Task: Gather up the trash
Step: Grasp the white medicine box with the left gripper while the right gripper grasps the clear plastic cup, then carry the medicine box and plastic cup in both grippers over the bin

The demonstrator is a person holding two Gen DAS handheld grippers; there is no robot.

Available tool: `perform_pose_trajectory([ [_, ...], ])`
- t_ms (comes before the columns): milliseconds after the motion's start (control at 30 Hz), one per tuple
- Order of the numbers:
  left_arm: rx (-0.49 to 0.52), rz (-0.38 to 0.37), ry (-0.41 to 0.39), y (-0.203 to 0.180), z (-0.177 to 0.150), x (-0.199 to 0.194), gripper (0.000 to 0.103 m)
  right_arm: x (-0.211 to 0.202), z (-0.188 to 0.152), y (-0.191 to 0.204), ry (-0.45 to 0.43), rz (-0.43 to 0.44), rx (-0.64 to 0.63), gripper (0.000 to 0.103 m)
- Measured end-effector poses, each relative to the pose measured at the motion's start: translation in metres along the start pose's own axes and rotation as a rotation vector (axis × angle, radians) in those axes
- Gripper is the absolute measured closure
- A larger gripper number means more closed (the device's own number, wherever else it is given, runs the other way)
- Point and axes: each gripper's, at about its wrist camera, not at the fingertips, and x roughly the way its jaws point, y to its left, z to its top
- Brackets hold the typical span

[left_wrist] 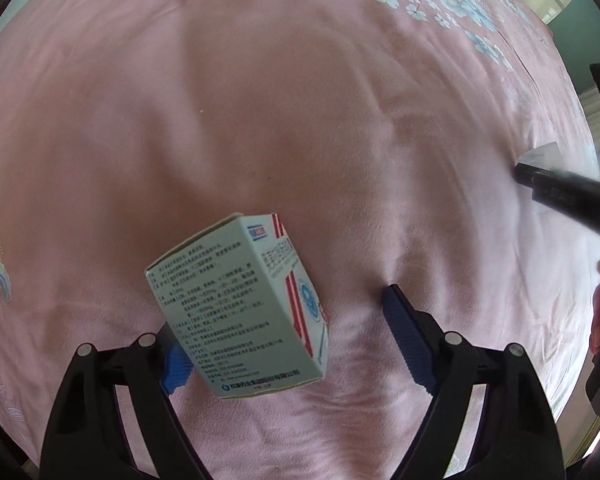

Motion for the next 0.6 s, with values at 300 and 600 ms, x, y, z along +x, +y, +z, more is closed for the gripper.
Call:
perform_pose_trajectory([
  [300,0.143,-0.082,0.030,0.004,0.006,-0.008,0.050,-0.021,-0.023,-0.003,-0.028,0.022,0.124,0.052],
  [600,0.443,-0.016,-0.085,0.008,0.001,-0.078,0.051,-0.115,-0.067,-0.004,-0.149,0.049,0.209,0.052],
])
